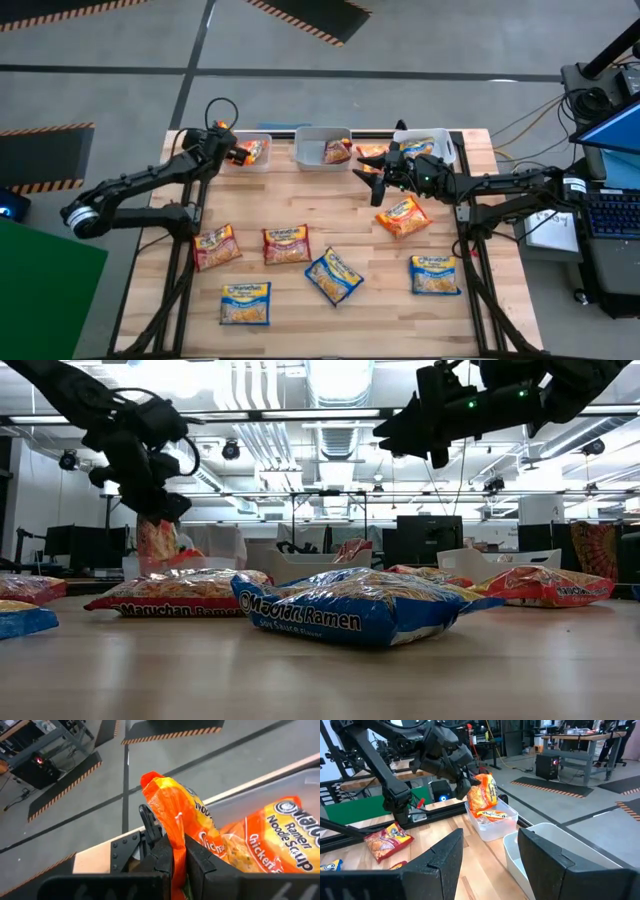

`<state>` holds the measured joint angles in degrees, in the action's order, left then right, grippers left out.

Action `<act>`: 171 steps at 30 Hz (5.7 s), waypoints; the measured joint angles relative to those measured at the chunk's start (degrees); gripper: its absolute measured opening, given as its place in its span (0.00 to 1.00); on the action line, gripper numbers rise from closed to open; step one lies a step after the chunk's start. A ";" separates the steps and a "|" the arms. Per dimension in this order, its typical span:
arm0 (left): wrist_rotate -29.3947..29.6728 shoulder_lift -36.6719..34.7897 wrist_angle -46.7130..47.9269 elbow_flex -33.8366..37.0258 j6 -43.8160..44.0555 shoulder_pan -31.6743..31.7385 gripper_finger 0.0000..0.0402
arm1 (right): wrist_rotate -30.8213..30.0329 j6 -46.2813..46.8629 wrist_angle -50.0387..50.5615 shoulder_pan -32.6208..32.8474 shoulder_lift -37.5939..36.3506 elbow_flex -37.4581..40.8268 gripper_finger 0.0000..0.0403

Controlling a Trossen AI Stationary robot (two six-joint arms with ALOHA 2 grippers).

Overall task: Sort Maruchan noodles
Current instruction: Put the orange noodle pack into the transparent bin, then put the red noodle pack into the grey bin

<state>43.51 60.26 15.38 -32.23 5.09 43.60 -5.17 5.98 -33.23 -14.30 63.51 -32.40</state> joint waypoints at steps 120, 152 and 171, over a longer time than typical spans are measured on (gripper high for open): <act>-25.40 14.62 -8.12 4.58 20.73 -73.19 0.10 | 21.22 1.78 32.81 8.65 53.29 -47.87 0.68; -21.98 11.70 -13.80 9.53 18.54 -73.19 0.10 | 38.81 4.84 28.52 8.65 61.68 -53.53 0.12; 3.31 -15.53 -6.93 8.90 1.40 -73.12 0.10 | 14.05 3.83 47.77 6.11 41.17 -53.62 0.03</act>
<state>46.82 44.72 8.45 -23.33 6.49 -29.52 8.89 9.81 14.53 -8.19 104.68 -86.02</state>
